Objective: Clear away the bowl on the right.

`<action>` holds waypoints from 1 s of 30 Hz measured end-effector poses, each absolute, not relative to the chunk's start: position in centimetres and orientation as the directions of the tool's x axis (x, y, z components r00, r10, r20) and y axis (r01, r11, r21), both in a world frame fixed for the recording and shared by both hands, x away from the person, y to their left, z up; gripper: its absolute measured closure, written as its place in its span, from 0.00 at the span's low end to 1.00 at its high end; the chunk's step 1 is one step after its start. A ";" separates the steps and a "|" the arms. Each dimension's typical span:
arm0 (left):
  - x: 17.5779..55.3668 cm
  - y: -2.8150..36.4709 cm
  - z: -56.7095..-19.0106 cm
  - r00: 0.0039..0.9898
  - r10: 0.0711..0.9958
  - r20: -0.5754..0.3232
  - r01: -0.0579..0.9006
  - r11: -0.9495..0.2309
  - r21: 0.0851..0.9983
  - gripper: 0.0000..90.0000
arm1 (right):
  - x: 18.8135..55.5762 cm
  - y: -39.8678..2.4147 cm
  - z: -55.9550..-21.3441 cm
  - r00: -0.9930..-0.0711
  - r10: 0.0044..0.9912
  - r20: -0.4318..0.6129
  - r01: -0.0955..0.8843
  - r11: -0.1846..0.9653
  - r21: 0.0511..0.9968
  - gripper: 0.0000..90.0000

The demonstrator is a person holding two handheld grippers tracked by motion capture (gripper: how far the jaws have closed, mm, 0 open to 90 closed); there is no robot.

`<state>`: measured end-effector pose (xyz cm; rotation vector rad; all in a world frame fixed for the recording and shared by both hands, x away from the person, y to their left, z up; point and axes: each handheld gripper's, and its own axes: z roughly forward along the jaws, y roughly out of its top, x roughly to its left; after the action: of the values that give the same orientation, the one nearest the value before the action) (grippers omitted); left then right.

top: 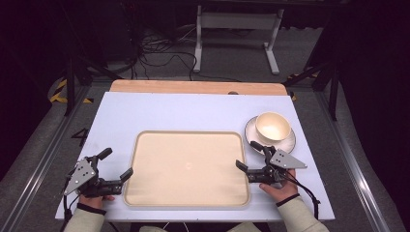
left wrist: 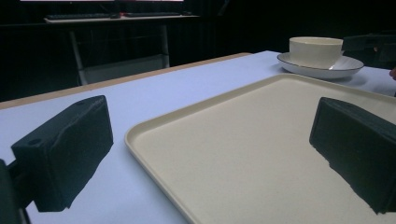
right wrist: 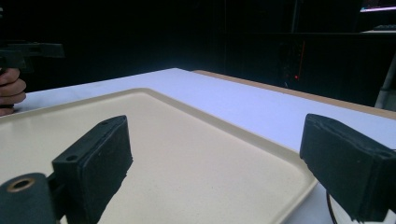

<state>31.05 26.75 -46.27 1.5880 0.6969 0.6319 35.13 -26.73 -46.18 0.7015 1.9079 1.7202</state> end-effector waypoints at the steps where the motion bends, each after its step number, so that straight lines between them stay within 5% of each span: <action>1: 31.0 26.7 -46.3 0.670 0.742 0.013 0.083 -0.091 0.992 0.00 | 35.1 -26.7 -46.2 -0.757 0.653 -0.008 0.059 0.081 0.995 0.10; 30: 31.0 26.7 -46.3 0.668 0.744 0.018 0.081 -0.097 0.992 0.00 | 35.1 -26.6 -46.1 -0.756 0.654 -0.019 0.057 0.095 0.994 0.10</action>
<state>30.98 26.65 -46.26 1.5930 0.6947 0.6384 35.12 -26.61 -46.14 0.6949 1.9161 1.7056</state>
